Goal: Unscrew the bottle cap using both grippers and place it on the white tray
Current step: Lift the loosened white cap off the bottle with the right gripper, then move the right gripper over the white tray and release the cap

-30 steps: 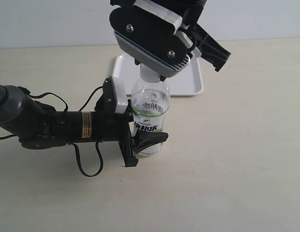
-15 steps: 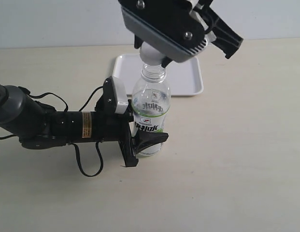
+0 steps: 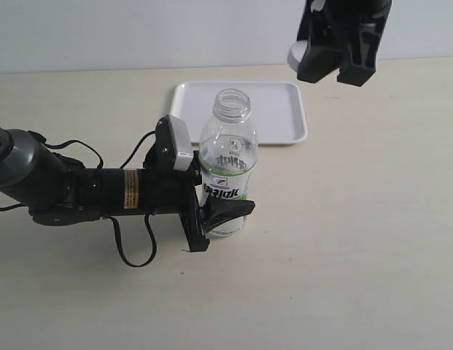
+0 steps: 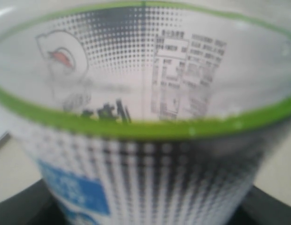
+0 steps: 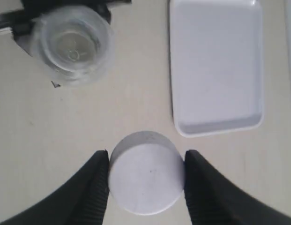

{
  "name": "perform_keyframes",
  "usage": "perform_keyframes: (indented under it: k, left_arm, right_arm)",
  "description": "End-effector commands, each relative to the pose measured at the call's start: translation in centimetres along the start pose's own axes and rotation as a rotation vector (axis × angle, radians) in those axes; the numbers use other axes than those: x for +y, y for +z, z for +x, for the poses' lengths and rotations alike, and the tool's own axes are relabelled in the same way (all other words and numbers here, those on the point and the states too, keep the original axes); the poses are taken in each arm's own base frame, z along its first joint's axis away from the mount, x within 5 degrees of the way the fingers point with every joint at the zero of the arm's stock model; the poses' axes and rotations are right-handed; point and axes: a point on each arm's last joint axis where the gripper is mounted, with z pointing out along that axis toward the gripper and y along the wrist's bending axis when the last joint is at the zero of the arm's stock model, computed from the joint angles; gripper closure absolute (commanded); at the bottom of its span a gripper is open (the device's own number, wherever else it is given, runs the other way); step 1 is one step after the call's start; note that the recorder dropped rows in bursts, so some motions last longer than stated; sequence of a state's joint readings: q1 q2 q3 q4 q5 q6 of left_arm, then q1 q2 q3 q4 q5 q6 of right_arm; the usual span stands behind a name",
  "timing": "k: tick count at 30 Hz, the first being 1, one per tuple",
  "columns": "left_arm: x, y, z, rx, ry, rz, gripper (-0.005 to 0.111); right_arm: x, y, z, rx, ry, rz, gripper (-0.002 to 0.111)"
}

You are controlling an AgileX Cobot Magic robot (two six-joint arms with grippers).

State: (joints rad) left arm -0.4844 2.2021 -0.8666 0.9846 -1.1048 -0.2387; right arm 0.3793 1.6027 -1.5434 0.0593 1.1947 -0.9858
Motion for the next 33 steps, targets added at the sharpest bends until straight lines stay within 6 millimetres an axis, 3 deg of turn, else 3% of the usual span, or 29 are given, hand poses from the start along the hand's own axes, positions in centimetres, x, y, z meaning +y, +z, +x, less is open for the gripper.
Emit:
perform_keyframes:
  k: [1, 3, 6, 9, 13, 17, 27, 33]
  left_arm:
    - [-0.2, 0.0, -0.2, -0.011, -0.006, 0.005, 0.107]
    - [-0.2, 0.0, -0.2, -0.009, -0.006, 0.005, 0.107]
    - [-0.2, 0.0, -0.2, -0.009, -0.006, 0.005, 0.107]
    - [-0.2, 0.0, -0.2, -0.009, -0.006, 0.005, 0.107]
    - [-0.2, 0.0, -0.2, -0.009, -0.006, 0.005, 0.107]
    - [-0.2, 0.0, -0.2, -0.011, -0.006, 0.005, 0.107]
    - [-0.2, 0.0, -0.2, -0.011, -0.006, 0.005, 0.107]
    - [-0.2, 0.0, -0.2, -0.011, -0.006, 0.005, 0.107]
  right_arm:
    - [-3.7, 4.5, 4.3, 0.014, 0.176, 0.068, 0.108]
    - [-5.4, 6.6, 5.6, -0.013, 0.279, 0.100, 0.108]
    - [-8.5, 12.1, 7.4, -0.109, 0.452, 0.184, 0.108]
    - [-9.2, 18.8, 8.2, -0.139, 0.553, 0.198, 0.108]
    - [-9.7, 24.2, 9.2, -0.198, 0.710, 0.280, 0.108]
    - [-9.9, 26.3, 9.8, -0.236, 0.845, 0.335, 0.108]
    - [-9.4, 27.2, 9.9, -0.248, 0.944, 0.279, 0.108]
    - [-8.3, 27.6, 7.8, -0.258, 0.893, 0.225, 0.108]
